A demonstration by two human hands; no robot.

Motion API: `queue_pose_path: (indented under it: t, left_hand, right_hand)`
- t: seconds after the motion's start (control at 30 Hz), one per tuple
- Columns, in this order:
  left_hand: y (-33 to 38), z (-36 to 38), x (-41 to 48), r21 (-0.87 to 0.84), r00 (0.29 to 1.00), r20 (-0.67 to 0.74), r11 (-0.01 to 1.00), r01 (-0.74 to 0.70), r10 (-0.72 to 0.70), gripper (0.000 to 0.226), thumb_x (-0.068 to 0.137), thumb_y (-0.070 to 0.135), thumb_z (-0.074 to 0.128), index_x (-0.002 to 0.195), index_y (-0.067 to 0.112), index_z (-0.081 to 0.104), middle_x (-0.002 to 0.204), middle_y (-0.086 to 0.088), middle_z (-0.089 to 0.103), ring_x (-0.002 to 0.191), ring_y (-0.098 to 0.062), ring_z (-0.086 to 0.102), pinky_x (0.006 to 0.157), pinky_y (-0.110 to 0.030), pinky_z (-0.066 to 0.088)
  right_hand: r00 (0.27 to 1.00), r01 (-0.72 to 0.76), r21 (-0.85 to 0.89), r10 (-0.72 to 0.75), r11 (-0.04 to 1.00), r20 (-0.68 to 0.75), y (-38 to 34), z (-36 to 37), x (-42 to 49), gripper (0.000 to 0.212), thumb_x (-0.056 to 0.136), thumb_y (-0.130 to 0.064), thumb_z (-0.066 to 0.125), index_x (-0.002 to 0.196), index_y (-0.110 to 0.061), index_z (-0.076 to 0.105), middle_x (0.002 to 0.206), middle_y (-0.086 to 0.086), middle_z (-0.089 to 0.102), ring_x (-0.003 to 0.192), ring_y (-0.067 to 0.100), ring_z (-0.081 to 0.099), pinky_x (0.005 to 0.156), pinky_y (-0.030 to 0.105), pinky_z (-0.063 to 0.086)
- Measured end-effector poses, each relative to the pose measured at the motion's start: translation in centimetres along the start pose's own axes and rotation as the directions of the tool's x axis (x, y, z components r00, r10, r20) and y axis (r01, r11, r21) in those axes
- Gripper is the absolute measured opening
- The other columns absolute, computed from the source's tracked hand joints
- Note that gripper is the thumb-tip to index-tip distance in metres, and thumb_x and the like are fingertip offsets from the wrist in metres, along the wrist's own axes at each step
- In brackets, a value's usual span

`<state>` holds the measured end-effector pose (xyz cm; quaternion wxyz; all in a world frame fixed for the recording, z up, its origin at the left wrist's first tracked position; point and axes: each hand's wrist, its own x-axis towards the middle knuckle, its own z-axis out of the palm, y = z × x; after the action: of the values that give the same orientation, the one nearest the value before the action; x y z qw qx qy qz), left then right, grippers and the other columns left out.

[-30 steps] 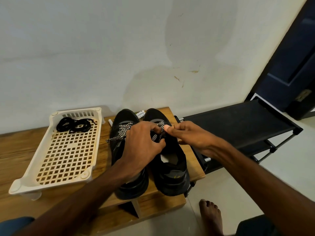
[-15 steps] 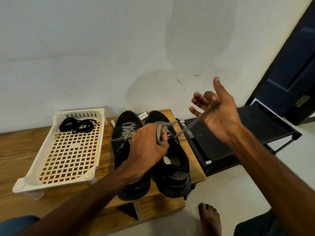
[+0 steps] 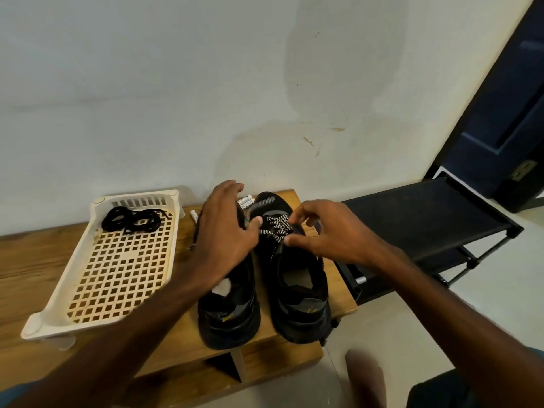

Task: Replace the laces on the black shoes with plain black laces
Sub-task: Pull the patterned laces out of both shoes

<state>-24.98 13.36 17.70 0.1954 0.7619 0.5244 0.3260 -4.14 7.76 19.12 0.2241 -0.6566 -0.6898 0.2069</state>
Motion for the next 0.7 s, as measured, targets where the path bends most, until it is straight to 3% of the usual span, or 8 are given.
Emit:
queue_pose_path:
  t: [0.07,0.17,0.27,0.4,0.53,0.7]
  left_hand:
    - [0.9,0.5,-0.9,0.11,0.99,-0.001,0.984,-0.137,0.138,0.06,0.085,0.031,0.078,0.141,0.018,0.056,0.152,0.002,0.044,0.14,-0.017,0.037,0.113,-0.026,0.028]
    - [2.2,1.6,-2.2,0.029,0.957,0.108,0.961,-0.274,0.269,0.039,0.086,0.028,0.076,0.123,0.021,0.067,0.13,0.004,0.061,0.119,-0.013,0.055,0.105,-0.026,0.044]
    - [2.7,2.9,-3.0,0.079,0.934,0.209,0.947,-0.312,0.29,0.035,0.088,0.024,0.071,0.121,0.02,0.064,0.119,0.003,0.063,0.109,-0.014,0.06,0.094,-0.03,0.051]
    - [2.5,3.1,-2.6,0.124,0.958,0.173,0.959,-0.254,0.231,0.03,0.082,0.021,0.076,0.11,0.022,0.065,0.111,0.007,0.063,0.097,-0.011,0.061,0.084,-0.023,0.048]
    - [2.2,2.3,-2.2,0.09,0.983,0.155,0.989,-0.115,0.1,0.028,0.076,0.02,0.081,0.096,0.03,0.064,0.085,0.018,0.059,0.08,-0.005,0.059,0.093,-0.034,0.052]
    - [2.0,1.6,-1.8,0.045,0.974,0.225,0.999,-0.026,0.015,0.031,0.076,0.023,0.084,0.099,0.033,0.065,0.091,0.017,0.068,0.073,0.0,0.064,0.094,-0.038,0.055]
  right_hand:
    - [0.997,-0.011,-0.069,0.016,0.998,0.07,-0.4,0.4,-0.4,0.053,0.077,-0.043,0.087,0.122,-0.028,0.064,0.111,-0.012,0.064,0.094,0.003,0.061,0.079,0.022,0.054]
    - [0.999,-0.027,-0.146,0.029,0.989,0.012,-0.9,1.4,-0.8,0.049,0.081,-0.024,0.085,0.124,-0.022,0.061,0.115,-0.004,0.065,0.094,0.01,0.064,0.083,0.032,0.06]
    - [0.996,-0.084,-0.126,0.079,0.988,-0.043,-0.9,1.6,-0.6,0.037,0.083,-0.019,0.081,0.116,-0.019,0.066,0.109,-0.001,0.069,0.094,0.014,0.068,0.084,0.037,0.062]
    - [0.987,-0.157,0.002,0.157,0.988,-0.034,0.1,0.7,-0.4,0.032,0.08,-0.019,0.084,0.108,-0.022,0.069,0.097,-0.003,0.072,0.08,0.01,0.07,0.072,0.029,0.063]
    - [0.977,-0.213,0.223,0.213,0.951,0.024,1.0,0.0,-0.6,0.033,0.08,-0.01,0.085,0.105,-0.018,0.066,0.089,0.004,0.073,0.075,0.02,0.075,0.061,0.036,0.064]
    - [0.96,-0.277,0.351,0.249,0.894,0.124,2.0,-0.7,-0.4,0.032,0.08,-0.005,0.084,0.106,-0.012,0.065,0.096,0.012,0.075,0.081,0.027,0.077,0.066,0.045,0.065]
